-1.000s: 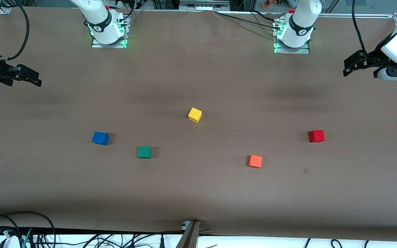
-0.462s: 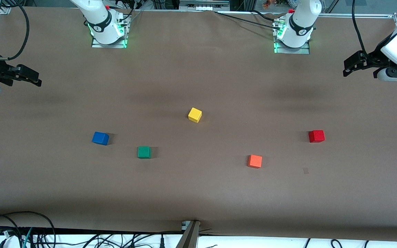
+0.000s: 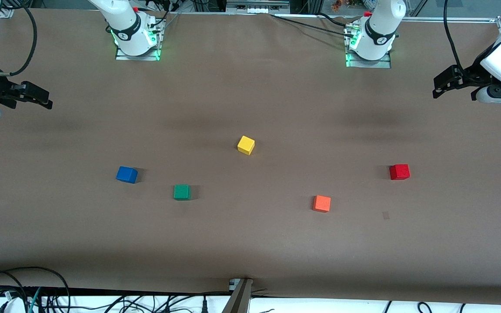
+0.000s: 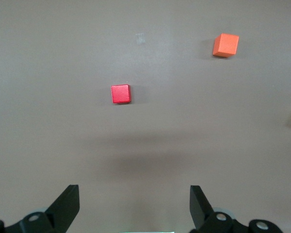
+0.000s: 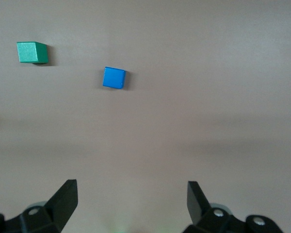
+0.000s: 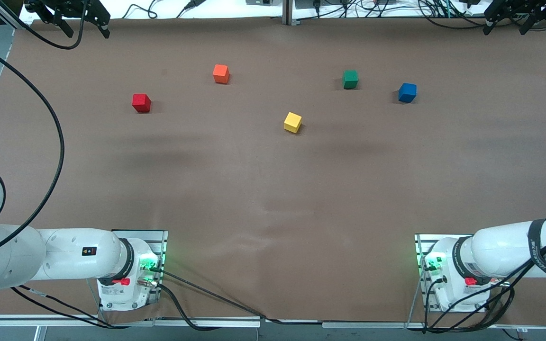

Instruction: Pass red block to right arm, stack on blue

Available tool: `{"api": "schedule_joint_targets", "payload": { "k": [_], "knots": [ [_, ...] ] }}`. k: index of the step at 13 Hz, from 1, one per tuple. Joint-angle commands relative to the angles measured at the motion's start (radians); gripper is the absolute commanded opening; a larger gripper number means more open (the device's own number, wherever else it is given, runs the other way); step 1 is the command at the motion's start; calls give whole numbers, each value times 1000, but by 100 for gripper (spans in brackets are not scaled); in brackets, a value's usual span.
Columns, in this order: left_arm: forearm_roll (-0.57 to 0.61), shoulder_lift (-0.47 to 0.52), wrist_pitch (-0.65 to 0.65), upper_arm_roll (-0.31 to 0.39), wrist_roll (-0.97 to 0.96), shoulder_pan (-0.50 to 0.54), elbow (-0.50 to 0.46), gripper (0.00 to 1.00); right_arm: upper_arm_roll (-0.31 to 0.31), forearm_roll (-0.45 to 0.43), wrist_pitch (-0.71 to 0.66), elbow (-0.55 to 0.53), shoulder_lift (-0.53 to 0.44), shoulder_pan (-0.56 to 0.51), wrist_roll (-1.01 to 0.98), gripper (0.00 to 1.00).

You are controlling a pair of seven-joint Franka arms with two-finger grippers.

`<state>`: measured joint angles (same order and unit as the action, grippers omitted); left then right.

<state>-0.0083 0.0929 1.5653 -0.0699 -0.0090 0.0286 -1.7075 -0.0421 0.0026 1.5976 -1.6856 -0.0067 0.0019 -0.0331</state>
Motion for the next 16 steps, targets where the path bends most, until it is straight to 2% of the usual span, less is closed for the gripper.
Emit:
{"api": "schedule_joint_targets", "payload": {
  "k": [1,10,13,16],
  "knots": [
    [16,-36,-5,-4,11,2,40,100,4,-7,-18,17,1,0,15,100],
    [24,-74,-28,1,3,4,78,100,4,-6,-18,15,1,0,16,100],
    [25,-116,-64,1,9,45,81,100,4,-6,-18,15,1,0,16,100],
    [18,-201,-59,2,-6,77,62,100,4,-6,-18,15,1,0,16,100]
  ]
}}
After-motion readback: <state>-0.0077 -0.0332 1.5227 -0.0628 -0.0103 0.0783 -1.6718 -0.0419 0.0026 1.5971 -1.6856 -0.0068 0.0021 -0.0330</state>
